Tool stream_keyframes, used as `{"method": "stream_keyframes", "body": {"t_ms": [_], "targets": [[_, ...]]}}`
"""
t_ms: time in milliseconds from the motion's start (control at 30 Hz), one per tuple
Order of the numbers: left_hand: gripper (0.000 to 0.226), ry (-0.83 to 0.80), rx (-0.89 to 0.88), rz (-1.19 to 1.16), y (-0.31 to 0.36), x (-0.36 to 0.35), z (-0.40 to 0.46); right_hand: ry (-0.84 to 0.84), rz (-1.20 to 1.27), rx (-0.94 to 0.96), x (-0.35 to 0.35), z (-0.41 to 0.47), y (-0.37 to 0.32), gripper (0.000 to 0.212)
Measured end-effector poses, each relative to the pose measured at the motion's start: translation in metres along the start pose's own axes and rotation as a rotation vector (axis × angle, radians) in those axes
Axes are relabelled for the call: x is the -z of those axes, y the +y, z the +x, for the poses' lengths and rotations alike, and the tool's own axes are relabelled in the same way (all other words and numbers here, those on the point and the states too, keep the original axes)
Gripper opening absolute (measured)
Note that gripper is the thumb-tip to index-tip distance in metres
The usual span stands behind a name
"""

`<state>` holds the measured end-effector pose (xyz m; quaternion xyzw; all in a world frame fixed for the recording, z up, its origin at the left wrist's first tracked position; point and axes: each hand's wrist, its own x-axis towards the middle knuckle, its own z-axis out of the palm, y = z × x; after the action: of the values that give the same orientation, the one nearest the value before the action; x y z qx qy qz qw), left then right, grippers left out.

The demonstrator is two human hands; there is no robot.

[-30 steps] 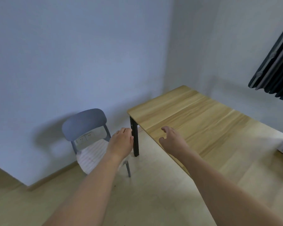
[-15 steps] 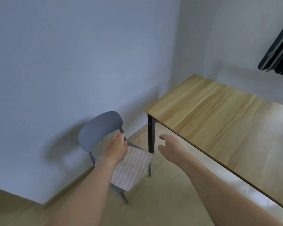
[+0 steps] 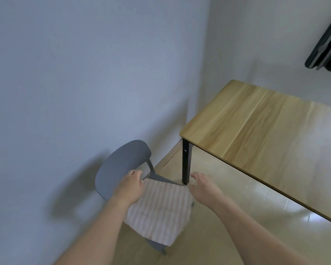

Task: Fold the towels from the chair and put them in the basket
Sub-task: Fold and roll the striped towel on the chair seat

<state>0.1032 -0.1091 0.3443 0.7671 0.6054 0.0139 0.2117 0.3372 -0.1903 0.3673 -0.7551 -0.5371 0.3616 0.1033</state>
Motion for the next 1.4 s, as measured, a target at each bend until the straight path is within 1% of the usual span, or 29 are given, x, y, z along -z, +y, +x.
{"method": "stream_keyframes", "body": {"t_ms": [100, 167, 267, 333, 433, 500, 600, 633, 700, 833, 967, 1033, 1133, 1200, 1267, 1333, 1400], "targets": [[0.036, -0.060, 0.007, -0.051, -0.043, -0.019, 0.055, 0.011, -0.019, -0.081, -0.036, 0.053, -0.006, 0.041], [0.033, -0.113, 0.038, -0.092, -0.074, -0.048, 0.093, 0.007, -0.041, -0.109, -0.068, 0.096, -0.003, 0.039], [0.036, -0.168, 0.080, -0.102, -0.121, -0.109, 0.146, -0.015, -0.093, -0.121, -0.128, 0.165, 0.015, 0.039], [0.037, -0.179, 0.073, -0.057, -0.147, -0.151, 0.177, -0.013, -0.131, -0.124, -0.167, 0.206, 0.035, 0.041], [0.039, -0.153, 0.091, -0.002, -0.183, -0.219, 0.223, 0.049, -0.191, -0.136, -0.221, 0.259, 0.072, 0.048], [0.048, -0.117, 0.165, -0.063, -0.206, -0.261, 0.250, 0.136, -0.251, -0.128, -0.256, 0.282, 0.097, 0.054], [0.072, -0.108, 0.307, -0.199, -0.237, -0.308, 0.278, 0.213, -0.287, -0.080, -0.302, 0.309, 0.128, 0.061], [0.076, -0.115, 0.349, -0.255, -0.245, -0.321, 0.285, 0.230, -0.290, -0.067, -0.314, 0.317, 0.136, 0.063], [0.074, -0.120, 0.388, -0.383, -0.258, -0.341, 0.297, 0.271, -0.306, -0.033, -0.332, 0.336, 0.147, 0.063], [0.063, -0.081, 0.383, -0.589, -0.268, -0.361, 0.312, 0.357, -0.347, 0.044, -0.355, 0.364, 0.158, 0.056], [0.056, -0.117, 0.339, -0.639, -0.275, -0.376, 0.320, 0.515, -0.437, 0.094, -0.371, 0.372, 0.171, 0.050], [0.048, -0.102, 0.328, -0.691, -0.277, -0.379, 0.323, 0.586, -0.447, 0.105, -0.377, 0.373, 0.174, 0.048], [0.030, -0.092, 0.281, -0.688, -0.279, -0.378, 0.329, 0.657, -0.512, 0.122, -0.376, 0.376, 0.174, 0.044], [0.020, -0.054, 0.276, -0.693, -0.278, -0.377, 0.331, 0.639, -0.517, 0.110, -0.370, 0.376, 0.173, 0.044], [0.015, 0.059, 0.286, -0.664, -0.276, -0.376, 0.332, 0.557, -0.480, 0.067, -0.363, 0.373, 0.171, 0.046], [0.013, 0.173, 0.272, -0.593, -0.274, -0.374, 0.333, 0.473, -0.478, -0.015, -0.355, 0.367, 0.169, 0.050], [0.017, 0.240, 0.234, -0.559, -0.271, -0.369, 0.331, 0.392, -0.489, -0.109, -0.343, 0.358, 0.167, 0.053]]}}
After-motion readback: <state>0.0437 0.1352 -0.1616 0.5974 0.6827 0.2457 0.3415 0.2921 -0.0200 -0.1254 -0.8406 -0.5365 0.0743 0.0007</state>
